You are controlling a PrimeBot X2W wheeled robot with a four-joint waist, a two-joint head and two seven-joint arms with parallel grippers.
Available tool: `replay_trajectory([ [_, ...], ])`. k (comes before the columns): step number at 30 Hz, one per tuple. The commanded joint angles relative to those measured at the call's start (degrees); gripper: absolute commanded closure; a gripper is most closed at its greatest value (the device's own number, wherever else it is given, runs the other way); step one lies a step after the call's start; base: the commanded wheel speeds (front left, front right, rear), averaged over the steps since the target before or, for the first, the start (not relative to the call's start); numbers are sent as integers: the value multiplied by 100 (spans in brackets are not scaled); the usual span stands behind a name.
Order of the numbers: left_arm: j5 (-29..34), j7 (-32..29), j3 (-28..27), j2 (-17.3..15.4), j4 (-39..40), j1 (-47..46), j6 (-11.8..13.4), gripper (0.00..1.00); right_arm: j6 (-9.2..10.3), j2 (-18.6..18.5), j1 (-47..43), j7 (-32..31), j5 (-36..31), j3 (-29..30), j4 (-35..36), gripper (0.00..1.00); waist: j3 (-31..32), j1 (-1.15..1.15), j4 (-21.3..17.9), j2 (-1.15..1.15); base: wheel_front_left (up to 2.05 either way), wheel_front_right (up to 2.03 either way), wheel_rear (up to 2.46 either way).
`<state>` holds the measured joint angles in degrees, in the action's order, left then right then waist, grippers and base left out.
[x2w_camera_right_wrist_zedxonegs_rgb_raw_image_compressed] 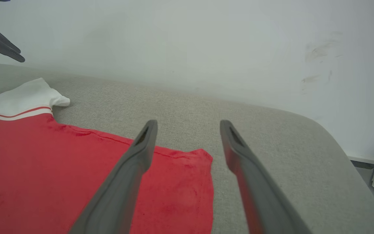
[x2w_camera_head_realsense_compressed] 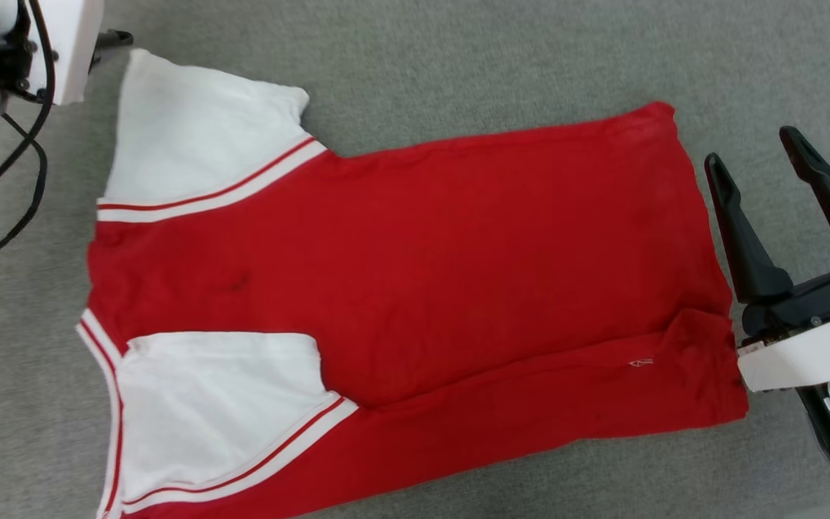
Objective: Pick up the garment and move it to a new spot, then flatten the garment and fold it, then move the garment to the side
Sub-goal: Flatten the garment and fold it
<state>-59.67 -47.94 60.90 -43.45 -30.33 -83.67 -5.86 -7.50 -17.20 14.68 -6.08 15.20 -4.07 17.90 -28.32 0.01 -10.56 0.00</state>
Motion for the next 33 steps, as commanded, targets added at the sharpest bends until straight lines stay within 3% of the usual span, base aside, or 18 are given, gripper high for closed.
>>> replay_trajectory([
  [1, 77, -460, 180, 62, -198, -217, -12, 0, 2, 92, 172, -49, -58, -83, 28, 0, -460, -1, -202, 0, 0, 0, 0],
  [12, 77, -854, 599, 56, -292, 223, -72, 0, 3, 72, 402, -11, -15, -232, -206, 0, -725, -1, -298, 0, 0, 0, 0],
  [13, 117, -852, 643, 46, -258, 234, -89, 69, 3, 58, 428, -18, -7, -227, -221, 0, -722, -1, -297, 0, 0, 0, 0],
  [14, 117, -852, 643, 46, -258, 234, -89, 69, 3, 58, 428, -18, -7, -227, -221, 0, -722, -1, -297, 0, 0, 0, 0],
  [15, 125, -846, 661, 41, -244, 250, -103, 100, 2, 41, 451, -36, 9, -220, -232, 0, -711, -1, -293, 0, 0, 0, 0],
  [20, 159, -524, 580, 47, -174, 119, -116, 100, 2, -173, 676, -176, 55, -75, -262, 0, -495, -1, -179, 0, 0, 0, 0],
  [24, 138, -242, 535, 160, -84, 32, -141, 100, 3, -658, 1010, -666, 231, -26, -294, 0, -243, -1, 5, 0, 0, 0, 0],
  [29, 76, 95, 576, 257, 100, 80, -149, 100, 2, -1604, 1716, -1786, 725, -488, -489, 0, 5, -1, 281, 0, 0, 0, 0],
  [33, 34, 306, 717, 350, 378, 150, -156, 100, 2, -2222, 2365, -3031, 1476, -1124, -861, 0, 118, -1, 479, 0, 0, 0, 0],
])
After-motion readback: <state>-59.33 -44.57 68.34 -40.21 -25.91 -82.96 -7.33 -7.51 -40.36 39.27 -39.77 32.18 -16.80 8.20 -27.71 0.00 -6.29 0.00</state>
